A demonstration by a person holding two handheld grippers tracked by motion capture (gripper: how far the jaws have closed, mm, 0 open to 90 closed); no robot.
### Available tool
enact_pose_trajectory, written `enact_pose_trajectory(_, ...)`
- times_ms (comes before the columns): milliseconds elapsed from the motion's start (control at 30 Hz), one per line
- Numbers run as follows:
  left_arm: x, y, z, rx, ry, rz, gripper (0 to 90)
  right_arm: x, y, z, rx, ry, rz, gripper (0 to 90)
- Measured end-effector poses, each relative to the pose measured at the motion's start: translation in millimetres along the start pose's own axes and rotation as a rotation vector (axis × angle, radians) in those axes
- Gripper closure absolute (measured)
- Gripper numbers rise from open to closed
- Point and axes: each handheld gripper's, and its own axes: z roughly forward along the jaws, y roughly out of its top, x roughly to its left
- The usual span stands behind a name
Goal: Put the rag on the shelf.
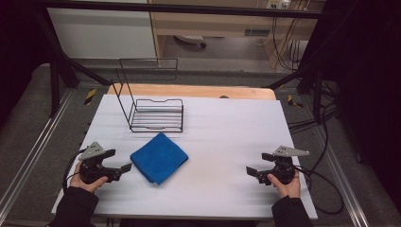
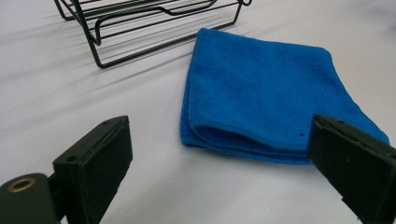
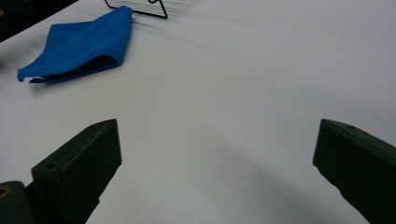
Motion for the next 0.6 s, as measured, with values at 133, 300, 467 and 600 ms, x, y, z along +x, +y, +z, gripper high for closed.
enact_pose_trajectory(133,-2.9,1.0,0.9,0.007,0.001,0.001,7.1,0.6,-0.1,0.4,0.003,0.0,-0.001,1.8)
enact_pose_trajectory(300,-8.1,3.4,2.2,0.015,-0.004,0.013,6.9,1.2,0.0,0.8,0.003,0.001,0.003,1.8)
enact_pose_trajectory(467,-17.6,8.2,6.6,0.026,-0.02,0.019,8.0,2.0,-0.7,2.8,0.017,-0.005,-0.003,1.8)
enact_pose_trajectory(600,-30.1,13.6,11.0,0.034,-0.035,0.033,9.7,1.9,-0.5,3.6,0.021,-0.007,-0.001,1.8)
